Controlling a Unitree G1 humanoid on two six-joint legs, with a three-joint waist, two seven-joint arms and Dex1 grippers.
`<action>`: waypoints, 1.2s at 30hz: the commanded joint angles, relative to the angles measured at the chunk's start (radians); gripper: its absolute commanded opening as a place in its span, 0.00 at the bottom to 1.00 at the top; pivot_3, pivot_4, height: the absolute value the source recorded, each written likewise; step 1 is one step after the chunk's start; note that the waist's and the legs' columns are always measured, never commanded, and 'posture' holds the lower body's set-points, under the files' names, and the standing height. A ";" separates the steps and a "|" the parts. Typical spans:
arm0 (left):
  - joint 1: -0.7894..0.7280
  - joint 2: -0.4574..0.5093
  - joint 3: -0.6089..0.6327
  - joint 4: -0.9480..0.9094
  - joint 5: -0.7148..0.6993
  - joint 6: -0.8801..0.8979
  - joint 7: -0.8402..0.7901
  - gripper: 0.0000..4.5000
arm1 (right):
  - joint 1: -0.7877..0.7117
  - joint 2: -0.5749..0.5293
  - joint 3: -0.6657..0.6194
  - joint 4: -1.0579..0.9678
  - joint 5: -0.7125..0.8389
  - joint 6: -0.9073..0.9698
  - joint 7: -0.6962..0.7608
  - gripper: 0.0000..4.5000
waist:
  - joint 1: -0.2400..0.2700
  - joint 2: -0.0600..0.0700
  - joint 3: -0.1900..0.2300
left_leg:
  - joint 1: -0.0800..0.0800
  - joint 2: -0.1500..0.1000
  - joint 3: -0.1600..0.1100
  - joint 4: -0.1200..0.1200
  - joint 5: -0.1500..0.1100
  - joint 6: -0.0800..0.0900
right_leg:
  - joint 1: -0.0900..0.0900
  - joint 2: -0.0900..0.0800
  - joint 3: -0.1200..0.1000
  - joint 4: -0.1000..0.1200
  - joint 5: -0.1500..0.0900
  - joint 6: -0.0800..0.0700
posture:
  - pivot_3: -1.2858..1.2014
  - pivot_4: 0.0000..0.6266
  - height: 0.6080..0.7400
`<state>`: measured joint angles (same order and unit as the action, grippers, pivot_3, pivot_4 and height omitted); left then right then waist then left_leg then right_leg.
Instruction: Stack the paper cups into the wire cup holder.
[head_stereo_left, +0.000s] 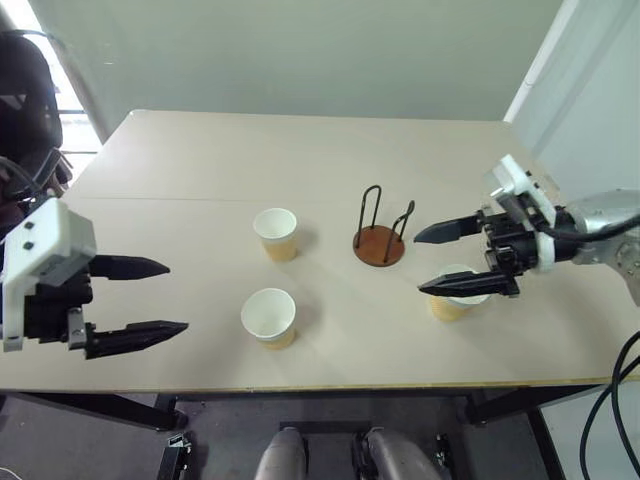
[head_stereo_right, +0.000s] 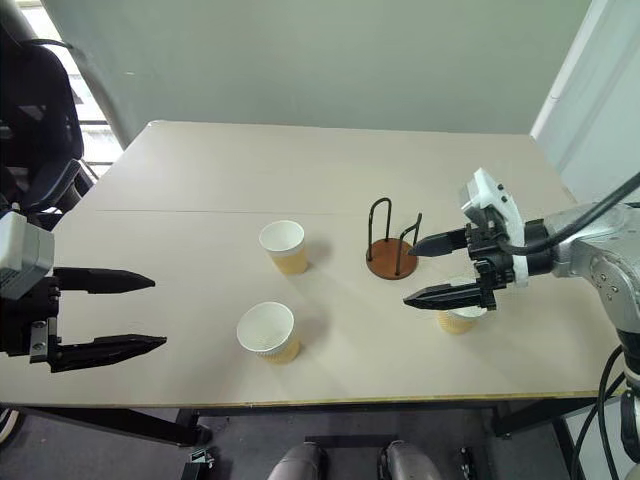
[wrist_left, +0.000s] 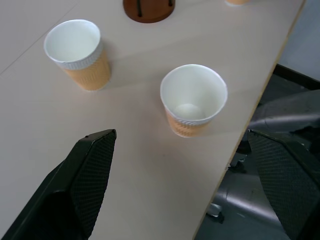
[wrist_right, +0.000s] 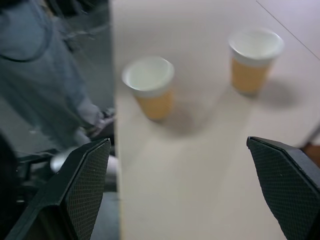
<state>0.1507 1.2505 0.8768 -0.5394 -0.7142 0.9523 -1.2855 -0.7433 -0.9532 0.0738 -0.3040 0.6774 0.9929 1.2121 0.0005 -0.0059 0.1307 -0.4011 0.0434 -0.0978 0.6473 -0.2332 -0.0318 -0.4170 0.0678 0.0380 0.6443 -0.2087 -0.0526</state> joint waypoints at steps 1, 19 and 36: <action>-0.014 -0.002 0.036 -0.023 -0.004 0.001 0.007 1.00 | -0.037 -0.003 0.059 0.011 -0.068 0.039 -0.077 1.00 | 0.000 0.000 0.000 | 0.000 0.000 0.000 0.000 -0.001 0.000 | 0.000 0.000 0.000 0.000 0.000 0.002 | 0.52 0.24 1.00; -0.034 -0.028 0.074 -0.075 -0.046 0.038 0.042 1.00 | -0.162 0.162 0.190 0.156 -0.181 0.264 -0.306 1.00 | 0.003 0.000 0.000 | 0.001 0.001 0.001 0.000 -0.008 0.002 | -0.001 0.000 0.000 -0.001 0.003 0.008 | 0.52 0.24 1.00; -0.005 -0.058 0.144 -0.140 -0.058 0.083 0.086 1.00 | -0.196 0.410 0.177 0.402 -0.341 0.110 -0.495 1.00 | 0.002 0.001 0.000 | 0.001 0.002 0.001 0.000 -0.009 0.002 | -0.003 0.000 -0.001 0.000 0.006 0.005 | 0.52 0.24 1.00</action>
<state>0.1525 1.1951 0.9790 -0.6673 -0.7638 1.0319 -1.2112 -0.9030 -0.5515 0.2866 0.1004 0.3506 1.1348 0.7395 0.0030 -0.0050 0.1310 -0.4002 0.0453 -0.0964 0.6474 -0.2419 -0.0297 -0.4211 0.0676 0.0374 0.6448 -0.2029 -0.0484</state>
